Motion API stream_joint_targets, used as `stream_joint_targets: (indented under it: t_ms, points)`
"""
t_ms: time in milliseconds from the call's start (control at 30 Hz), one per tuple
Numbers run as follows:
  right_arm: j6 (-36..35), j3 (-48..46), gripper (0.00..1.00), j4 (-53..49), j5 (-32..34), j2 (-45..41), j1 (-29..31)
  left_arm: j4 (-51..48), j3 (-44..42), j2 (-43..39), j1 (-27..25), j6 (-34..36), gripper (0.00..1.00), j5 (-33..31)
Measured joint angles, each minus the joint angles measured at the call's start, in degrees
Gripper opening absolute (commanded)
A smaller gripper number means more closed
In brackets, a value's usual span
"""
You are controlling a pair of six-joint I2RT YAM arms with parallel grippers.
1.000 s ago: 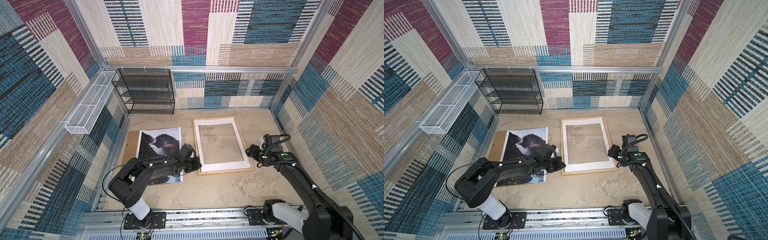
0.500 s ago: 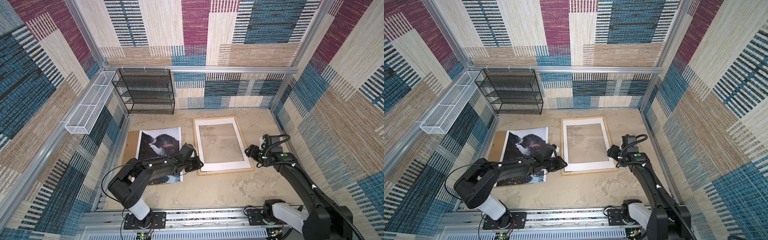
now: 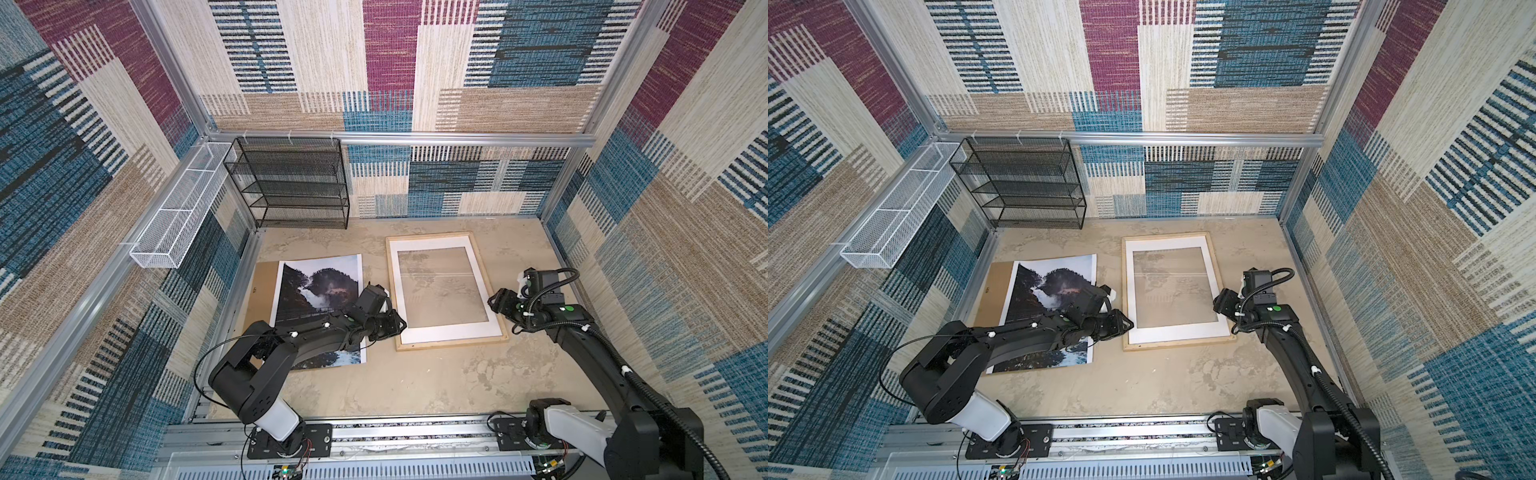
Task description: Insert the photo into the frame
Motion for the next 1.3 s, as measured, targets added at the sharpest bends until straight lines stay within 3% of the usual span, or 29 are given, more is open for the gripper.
stream_joint_targets:
  t_ms: [267,533,933,1300]
  points:
    - [0.0,0.0,0.71,1.0,-1.2,1.7,0.0,-0.9,-0.3,-2.3,0.0,0.2,0.34,-1.8]
    - [0.5,0.0,0.70,7.0,-2.7,6.5,0.0,-5.6,2.4,-3.5,0.1,2.3,0.35,-9.9]
    - [0.1,7.7,0.68,16.4,0.4,19.3,0.0,-20.1,20.4,7.5,0.2,11.3,0.31,-24.2]
    - [-0.9,8.9,0.68,19.6,-0.7,23.7,0.0,-25.3,29.9,17.9,0.3,16.6,0.31,-25.3]
